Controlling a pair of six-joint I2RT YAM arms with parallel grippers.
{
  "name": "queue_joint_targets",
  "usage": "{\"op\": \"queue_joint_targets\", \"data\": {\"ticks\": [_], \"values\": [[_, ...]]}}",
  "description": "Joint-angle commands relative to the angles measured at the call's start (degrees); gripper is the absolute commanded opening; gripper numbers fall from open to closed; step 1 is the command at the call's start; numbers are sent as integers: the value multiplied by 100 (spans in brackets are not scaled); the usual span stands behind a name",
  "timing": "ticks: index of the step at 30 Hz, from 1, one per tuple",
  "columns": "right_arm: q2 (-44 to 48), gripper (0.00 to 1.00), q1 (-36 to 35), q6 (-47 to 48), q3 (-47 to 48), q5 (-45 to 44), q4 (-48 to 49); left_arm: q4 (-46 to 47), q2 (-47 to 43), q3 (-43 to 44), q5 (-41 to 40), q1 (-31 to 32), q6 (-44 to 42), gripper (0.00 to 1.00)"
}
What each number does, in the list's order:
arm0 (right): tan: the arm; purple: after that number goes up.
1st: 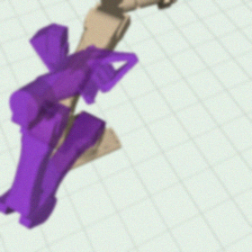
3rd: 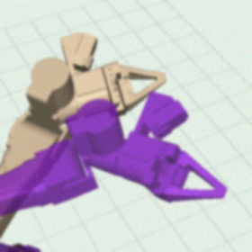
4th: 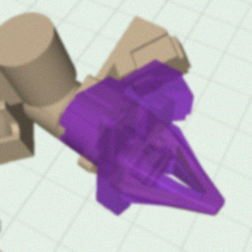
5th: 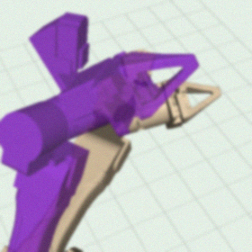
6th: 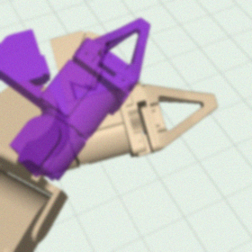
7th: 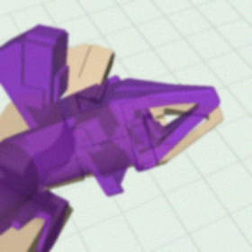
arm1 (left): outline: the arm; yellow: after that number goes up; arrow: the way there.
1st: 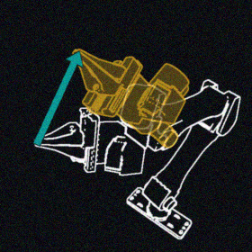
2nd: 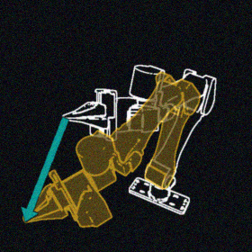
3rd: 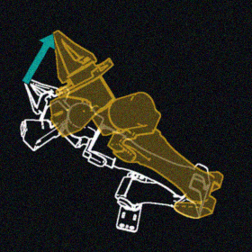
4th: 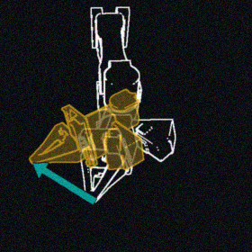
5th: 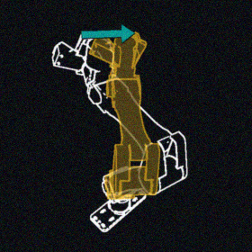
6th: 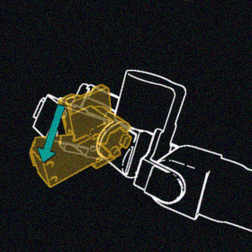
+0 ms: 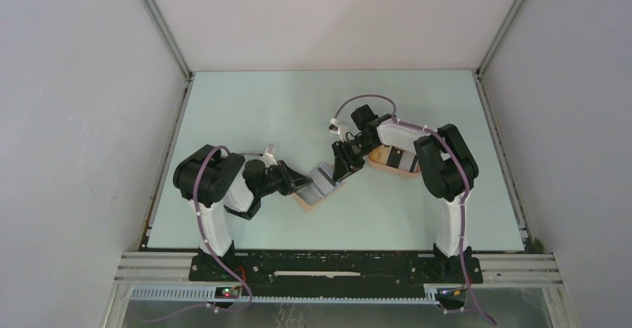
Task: Put the credit cards into the card holder
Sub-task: Insert the credit card into the card holder.
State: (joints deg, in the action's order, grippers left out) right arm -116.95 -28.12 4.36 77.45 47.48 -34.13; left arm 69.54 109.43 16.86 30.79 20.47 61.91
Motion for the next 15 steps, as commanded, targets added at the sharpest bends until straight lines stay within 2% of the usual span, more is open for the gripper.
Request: {"op": "queue_joint_targets", "data": {"ticks": [1, 15], "values": [[340, 46, -13, 100, 184, -243, -15, -18, 77, -130, 90, -42, -170, 17], [254, 45, -97, 117, 190, -149, -6, 10, 104, -111, 122, -43, -167, 16]]}}
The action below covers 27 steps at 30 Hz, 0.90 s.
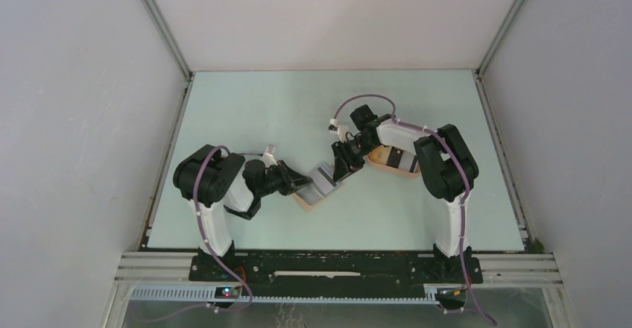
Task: Put the credit cards into the card holder
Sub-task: Insert the credit card into the card holder.
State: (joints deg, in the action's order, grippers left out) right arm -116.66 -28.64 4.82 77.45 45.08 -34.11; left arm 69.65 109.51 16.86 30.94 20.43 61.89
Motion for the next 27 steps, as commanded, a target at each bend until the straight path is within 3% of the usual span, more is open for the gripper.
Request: {"op": "queue_joint_targets", "data": {"ticks": [1, 11, 27], "values": [[215, 44, -55, 76, 194, 103, -16, 0, 92, -105, 106, -39, -164, 16], [-21, 40, -93, 37, 321, 504, -190, 5, 103, -89, 121, -44, -151, 16], [-128, 45, -80, -148, 326, 6, -132, 36, 135, -95, 123, -42, -152, 16]]}}
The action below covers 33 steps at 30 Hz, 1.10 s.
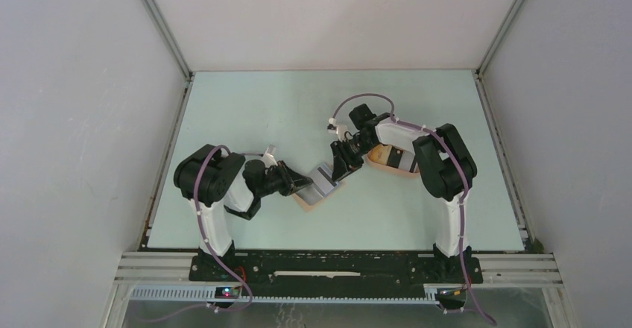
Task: Put the credit cards into the card holder
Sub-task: Insert the credit card into the card holder.
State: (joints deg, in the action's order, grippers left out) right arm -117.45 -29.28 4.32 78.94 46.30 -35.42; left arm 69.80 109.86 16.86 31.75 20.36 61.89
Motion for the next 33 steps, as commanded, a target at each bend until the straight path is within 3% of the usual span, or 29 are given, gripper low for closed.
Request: {"op": "queue_joint_targets", "data": {"ticks": [1, 12, 21, 33], "values": [[-58, 45, -16, -98, 175, -140, 0, 21, 111, -101, 42, -32, -151, 16], [-102, 44, -67, -67, 175, 85, -14, 34, 105, -97, 51, -27, -145, 16], [17, 38, -96, 7, 184, 315, -28, 90, 117, -113, 60, -36, -136, 17], [60, 35, -104, 24, 185, 662, -26, 364, 57, -200, 112, -41, -21, 27]]}}
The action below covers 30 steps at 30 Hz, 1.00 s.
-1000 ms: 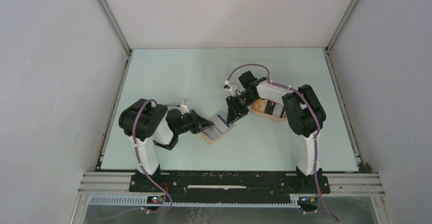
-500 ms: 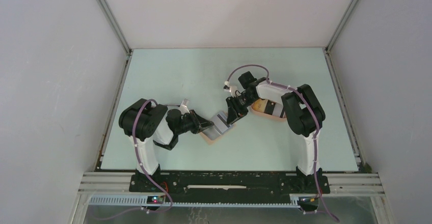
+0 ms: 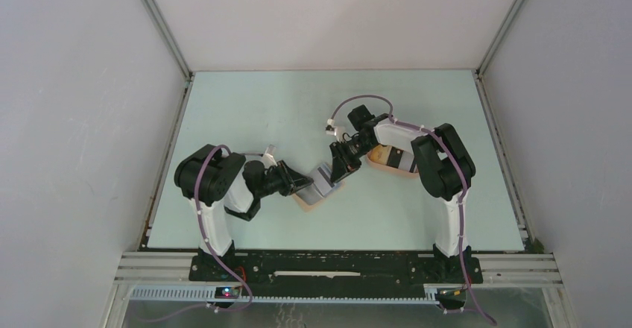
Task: Put the credit cards into the card holder
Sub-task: Insert the credit card into the card holder.
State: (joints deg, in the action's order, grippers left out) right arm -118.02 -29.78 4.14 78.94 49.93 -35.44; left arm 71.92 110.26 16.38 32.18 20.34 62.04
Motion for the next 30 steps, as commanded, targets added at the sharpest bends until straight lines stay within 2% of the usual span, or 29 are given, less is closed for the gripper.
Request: {"op": "queue_joint_targets", "data": {"ticks": [1, 10, 30], "values": [[113, 35, -54, 43, 184, 345, -22, 167, 5, -161, 76, -39, -34, 28], [1, 39, -69, -25, 184, 575, -15, 266, -83, -201, 86, -39, -26, 38], [68, 41, -586, 175, 342, 396, -102, 880, -94, -351, 114, -45, 148, 50]]}}
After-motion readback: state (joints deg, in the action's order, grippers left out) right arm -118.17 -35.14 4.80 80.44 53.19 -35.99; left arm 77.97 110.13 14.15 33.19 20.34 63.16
